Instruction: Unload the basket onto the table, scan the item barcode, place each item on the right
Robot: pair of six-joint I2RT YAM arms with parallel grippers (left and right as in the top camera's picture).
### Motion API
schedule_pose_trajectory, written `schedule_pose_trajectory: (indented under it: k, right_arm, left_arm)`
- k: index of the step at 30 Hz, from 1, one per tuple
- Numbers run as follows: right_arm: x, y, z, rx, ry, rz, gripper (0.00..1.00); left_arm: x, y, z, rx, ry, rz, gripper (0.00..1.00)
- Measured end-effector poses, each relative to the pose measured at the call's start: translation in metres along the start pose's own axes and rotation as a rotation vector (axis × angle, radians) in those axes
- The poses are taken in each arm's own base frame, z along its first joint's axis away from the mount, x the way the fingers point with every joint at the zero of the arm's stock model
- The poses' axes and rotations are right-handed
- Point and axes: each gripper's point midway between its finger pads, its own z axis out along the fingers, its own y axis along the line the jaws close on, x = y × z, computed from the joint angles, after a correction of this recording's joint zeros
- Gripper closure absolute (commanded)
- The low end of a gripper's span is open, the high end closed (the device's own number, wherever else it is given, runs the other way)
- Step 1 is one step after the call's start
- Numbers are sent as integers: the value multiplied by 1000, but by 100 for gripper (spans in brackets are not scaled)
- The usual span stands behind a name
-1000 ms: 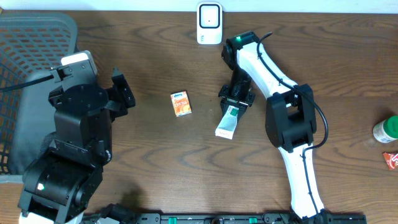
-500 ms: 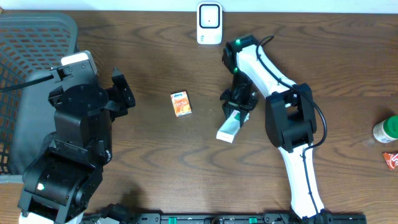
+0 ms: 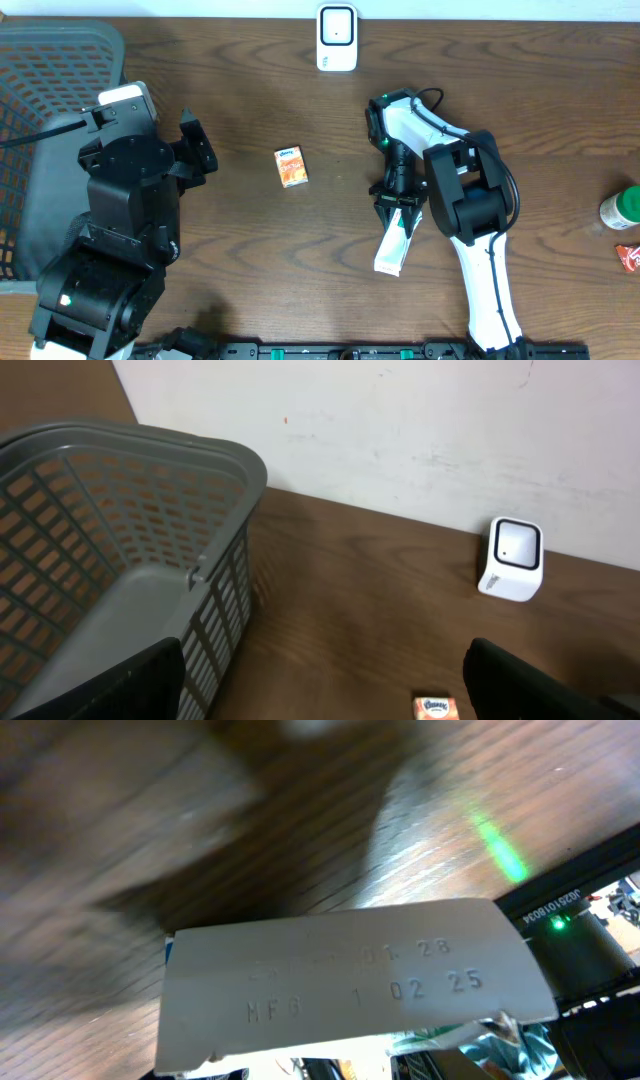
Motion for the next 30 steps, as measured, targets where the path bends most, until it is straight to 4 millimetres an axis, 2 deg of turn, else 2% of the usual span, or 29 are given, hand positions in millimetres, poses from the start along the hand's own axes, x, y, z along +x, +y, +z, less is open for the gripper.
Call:
schedule_pose_trajectory:
  k: [6,8,11,12,13,16,19,25,30]
  right_arm:
    - [-4,-4,-1,-17,20,18,70]
    - [-3,-3,-2,-34,37,21,57]
    - [0,0,-5,-71,71,11,26]
    - [1,1,-6,-88,84,-5,12]
    - [2,2,-7,-107,96,-22,5]
    - [3,5,-11,-142,105,-89,1]
    - [2,13,-16,-188,89,-162,2]
    - [-19,51,-50,-352,-90,-409,1]
    - [-17,58,-76,-408,-174,-602,1]
  left_arm:
    - [0,0,0,0,0,0,11]
    - [0,0,0,0,0,0,11]
    - [0,0,0,0,0,0,11]
    - [0,0,0,0,0,0,11]
    - [0,0,0,0,0,0,11]
    - [0,0,0,0,0,0,11]
    - [0,0,0,0,0,0,11]
    - [0,0,0,0,0,0,11]
    - [0,0,0,0,0,0,11]
